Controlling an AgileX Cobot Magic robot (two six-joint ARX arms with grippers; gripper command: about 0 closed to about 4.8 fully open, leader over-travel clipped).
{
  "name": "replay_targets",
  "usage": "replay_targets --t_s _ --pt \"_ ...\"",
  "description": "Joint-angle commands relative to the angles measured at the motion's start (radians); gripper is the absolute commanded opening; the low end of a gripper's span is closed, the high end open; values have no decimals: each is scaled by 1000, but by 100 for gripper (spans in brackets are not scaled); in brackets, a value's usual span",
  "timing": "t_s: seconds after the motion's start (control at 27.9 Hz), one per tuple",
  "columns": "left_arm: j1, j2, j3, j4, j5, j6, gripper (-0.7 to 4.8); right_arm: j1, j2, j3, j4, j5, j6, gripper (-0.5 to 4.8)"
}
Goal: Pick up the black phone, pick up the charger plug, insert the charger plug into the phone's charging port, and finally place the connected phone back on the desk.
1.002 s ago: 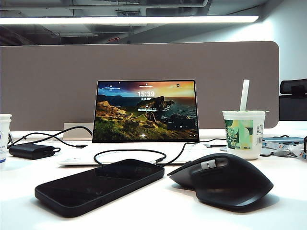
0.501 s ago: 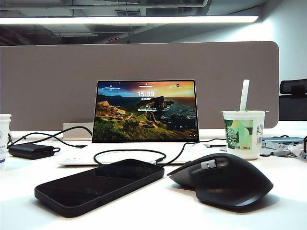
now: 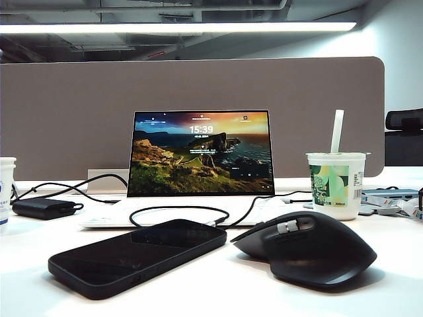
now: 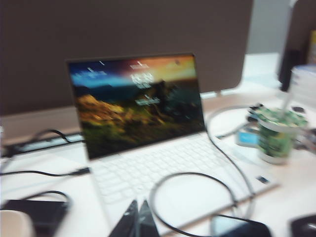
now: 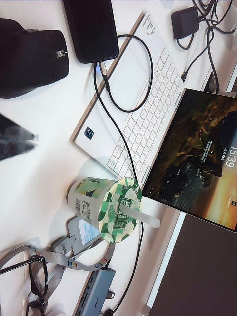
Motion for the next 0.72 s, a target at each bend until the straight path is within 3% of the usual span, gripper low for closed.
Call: replay_targets --t_s 0.04,0.43,0.72 --pt "63 2 3 31 -3 27 -6 2 -2 6 13 8 -2 0" --pt "399 2 2 47 8 25 -6 2 -2 6 13 8 -2 0" --pt "594 2 -19 56 143 -36 -5 2 -2 6 13 9 -2 0"
